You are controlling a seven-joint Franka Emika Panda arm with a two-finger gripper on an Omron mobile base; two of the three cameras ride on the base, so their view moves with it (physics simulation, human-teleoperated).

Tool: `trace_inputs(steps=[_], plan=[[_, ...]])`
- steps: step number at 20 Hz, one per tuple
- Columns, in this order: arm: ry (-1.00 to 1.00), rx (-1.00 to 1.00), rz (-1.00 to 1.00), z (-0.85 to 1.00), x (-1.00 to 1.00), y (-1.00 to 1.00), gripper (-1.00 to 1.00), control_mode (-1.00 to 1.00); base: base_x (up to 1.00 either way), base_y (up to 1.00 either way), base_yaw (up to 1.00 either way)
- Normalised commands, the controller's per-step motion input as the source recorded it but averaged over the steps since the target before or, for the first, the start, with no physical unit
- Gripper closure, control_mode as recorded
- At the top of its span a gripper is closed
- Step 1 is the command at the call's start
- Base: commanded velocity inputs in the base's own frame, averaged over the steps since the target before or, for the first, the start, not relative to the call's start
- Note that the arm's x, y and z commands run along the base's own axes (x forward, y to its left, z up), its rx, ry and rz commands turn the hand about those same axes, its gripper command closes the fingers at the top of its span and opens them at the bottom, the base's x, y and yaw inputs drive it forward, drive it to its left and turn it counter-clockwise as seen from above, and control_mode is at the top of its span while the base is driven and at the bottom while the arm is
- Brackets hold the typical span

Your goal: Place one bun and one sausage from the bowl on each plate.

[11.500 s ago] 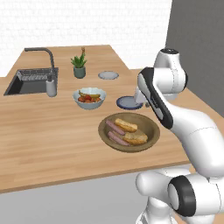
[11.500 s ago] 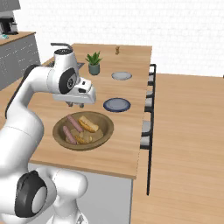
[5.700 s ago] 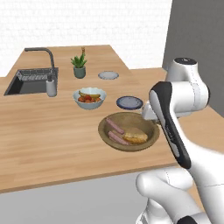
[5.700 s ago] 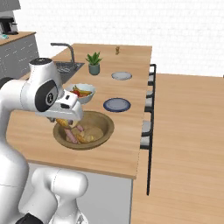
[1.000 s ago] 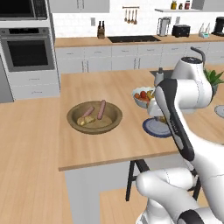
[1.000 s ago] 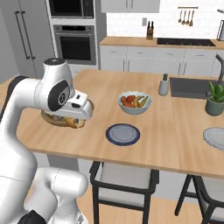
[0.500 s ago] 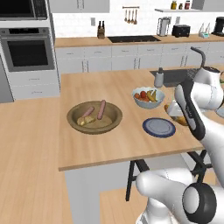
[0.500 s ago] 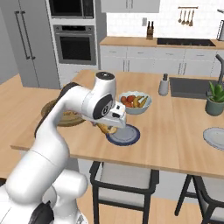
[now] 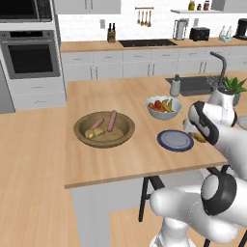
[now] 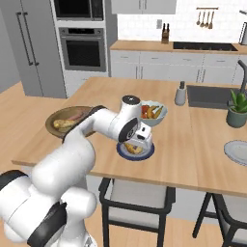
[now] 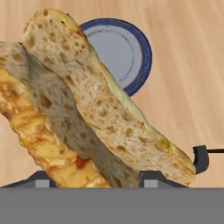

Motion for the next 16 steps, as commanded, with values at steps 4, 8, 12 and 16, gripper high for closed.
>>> trace_inputs(steps=[4,8,12,16], plan=[[0.00,0.00,0.00,-0.37,1.00,-0.13,1.00,-1.00,0.00,0.00,0.00],[0.00,0.01,0.00,-0.43,0.84,-0.23,1.00,-1.00,0.00,0.00,0.00],[0.00,0.00,0.00,-0.53,0.65,-0.21,1.00,-1.00,0.00,0.00,0.00],[0.00,0.00,0.00,-0.47,0.51,-0.11,1.00,-1.00,0.00,0.00,0.00]])
